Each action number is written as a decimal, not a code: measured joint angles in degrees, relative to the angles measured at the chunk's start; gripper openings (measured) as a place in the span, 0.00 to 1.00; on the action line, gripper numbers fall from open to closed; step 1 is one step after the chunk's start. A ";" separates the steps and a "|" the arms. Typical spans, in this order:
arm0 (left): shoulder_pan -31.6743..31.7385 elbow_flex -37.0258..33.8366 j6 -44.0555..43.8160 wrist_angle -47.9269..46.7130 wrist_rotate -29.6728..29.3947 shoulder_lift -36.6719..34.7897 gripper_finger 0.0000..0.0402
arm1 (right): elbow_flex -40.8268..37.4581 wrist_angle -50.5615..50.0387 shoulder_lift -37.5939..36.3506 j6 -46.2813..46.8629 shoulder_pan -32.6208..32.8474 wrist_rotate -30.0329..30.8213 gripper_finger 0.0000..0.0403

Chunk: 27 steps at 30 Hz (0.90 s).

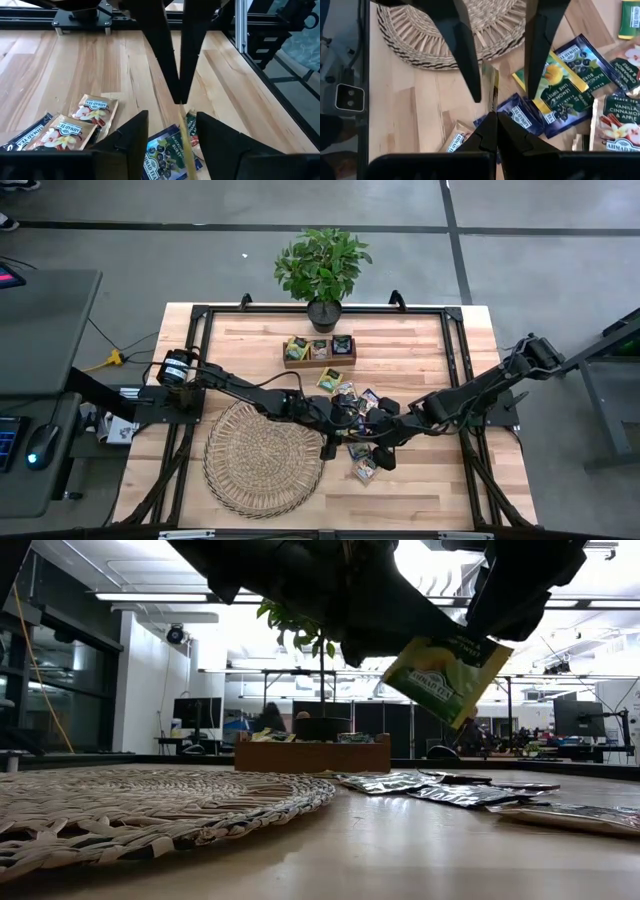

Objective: Pick & Place Tea
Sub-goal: Put the yellow tea bag into the left section of the wooden organizer

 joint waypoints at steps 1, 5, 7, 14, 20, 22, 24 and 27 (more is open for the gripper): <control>0.02 0.00 -0.01 0.00 -0.02 0.00 0.37 | 0.00 0.05 0.00 -0.01 0.00 0.00 0.00; 0.01 0.00 -0.01 -0.01 -0.11 0.00 0.23 | 0.00 -0.06 0.00 -0.02 0.00 -0.13 0.00; 0.00 0.00 -0.01 -0.02 -0.07 0.00 0.13 | 0.00 -0.10 0.00 0.01 0.00 -0.13 0.00; 0.00 0.00 -0.18 -0.09 -0.59 -0.02 0.01 | 0.00 -0.41 0.00 0.96 0.00 1.43 0.00; 0.00 0.00 -3.51 -1.01 -5.36 -0.07 0.00 | 0.00 -1.82 0.00 4.23 -0.03 3.41 0.03; 0.02 0.00 -3.84 -1.92 -7.19 -0.09 0.00 | 0.00 -3.60 0.00 5.81 0.28 4.63 0.06; 0.40 -0.04 -3.84 -2.06 -7.65 -0.09 0.00 | 0.00 -5.57 -0.14 7.74 0.84 5.68 0.10; 1.01 -0.04 -4.31 -1.82 -7.66 -0.09 0.00 | 0.00 -8.57 -0.61 10.91 1.76 7.46 0.16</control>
